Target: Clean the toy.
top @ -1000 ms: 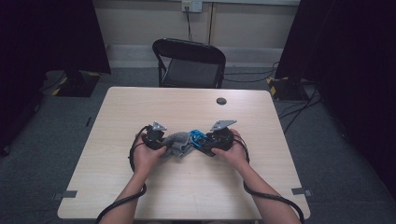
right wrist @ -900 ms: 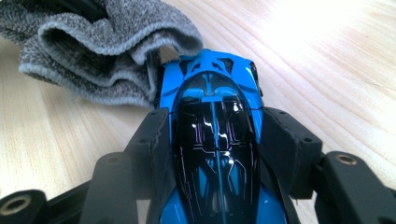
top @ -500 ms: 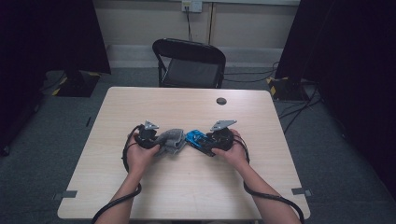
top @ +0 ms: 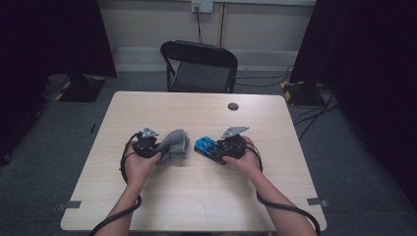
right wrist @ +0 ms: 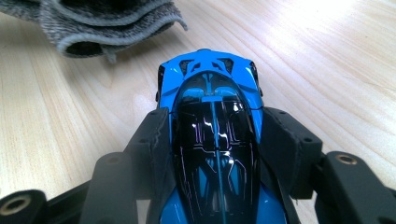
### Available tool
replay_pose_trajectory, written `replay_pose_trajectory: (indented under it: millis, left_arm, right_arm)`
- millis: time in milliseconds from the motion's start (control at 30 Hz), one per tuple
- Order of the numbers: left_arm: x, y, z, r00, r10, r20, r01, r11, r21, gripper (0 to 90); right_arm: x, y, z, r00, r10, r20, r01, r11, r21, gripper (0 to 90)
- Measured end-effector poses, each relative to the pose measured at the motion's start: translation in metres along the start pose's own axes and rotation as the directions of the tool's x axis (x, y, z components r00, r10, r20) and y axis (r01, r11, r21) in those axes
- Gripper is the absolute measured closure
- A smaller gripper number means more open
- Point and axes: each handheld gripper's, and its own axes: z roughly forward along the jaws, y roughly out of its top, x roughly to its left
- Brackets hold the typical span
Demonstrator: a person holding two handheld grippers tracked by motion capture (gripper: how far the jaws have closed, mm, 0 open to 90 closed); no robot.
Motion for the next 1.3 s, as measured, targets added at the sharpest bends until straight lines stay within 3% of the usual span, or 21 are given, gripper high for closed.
replay_pose_trajectory:
  millis: [300, 400, 667, 867, 1033, 1067, 1100, 1233, 1300]
  left_arm:
    - [-0.015, -0.003, -0.003, 0.9973, 0.022, 0.069, -0.020, 0.9996, -0.018, 71.4]
    - [-0.020, -0.003, -0.003, 0.9945, 0.047, 0.094, -0.046, 0.9989, -0.013, 71.4]
    - [-0.038, -0.004, -0.006, 0.9833, 0.078, 0.165, -0.076, 0.9970, -0.017, 71.3]
    - [-0.054, -0.008, -0.006, 0.9723, 0.126, 0.197, -0.128, 0.9917, -0.003, 71.3]
    - [-0.070, -0.009, -0.005, 0.9579, 0.163, 0.237, -0.167, 0.9860, -0.003, 71.3]
    - [-0.070, -0.009, -0.005, 0.9579, 0.163, 0.237, -0.167, 0.9860, -0.003, 71.4]
    - [-0.077, -0.010, -0.003, 0.9495, 0.175, 0.261, -0.180, 0.9836, -0.002, 71.4]
    - [-0.093, -0.012, 0.001, 0.9308, 0.199, 0.307, -0.209, 0.9780, -0.001, 71.3]
    - [-0.102, -0.013, 0.004, 0.9193, 0.221, 0.325, -0.236, 0.9717, 0.006, 71.3]
  right_arm:
    - [0.000, 0.001, 0.000, 1.0000, -0.001, 0.002, 0.001, 1.000, 0.005, 43.5]
    - [0.000, 0.001, 0.000, 1.0000, 0.000, 0.003, 0.000, 1.000, 0.006, 43.5]
    - [0.000, 0.001, 0.000, 1.0000, -0.002, 0.002, 0.002, 1.000, 0.009, 43.5]
    - [0.000, 0.001, 0.000, 1.0000, 0.001, 0.002, -0.001, 1.000, 0.008, 43.5]
    - [0.000, 0.002, 0.000, 1.0000, -0.001, 0.000, 0.001, 1.000, 0.013, 43.5]
    - [0.000, 0.002, 0.000, 1.0000, 0.000, 0.000, 0.000, 1.000, 0.012, 43.5]
    - [0.000, 0.002, 0.000, 1.0000, 0.000, 0.001, 0.000, 1.000, 0.013, 43.5]
    - [0.000, 0.002, 0.000, 1.0000, 0.001, 0.001, -0.001, 1.000, 0.015, 43.5]
    - [0.000, 0.002, 0.000, 1.0000, 0.002, 0.000, -0.002, 1.000, 0.018, 43.5]
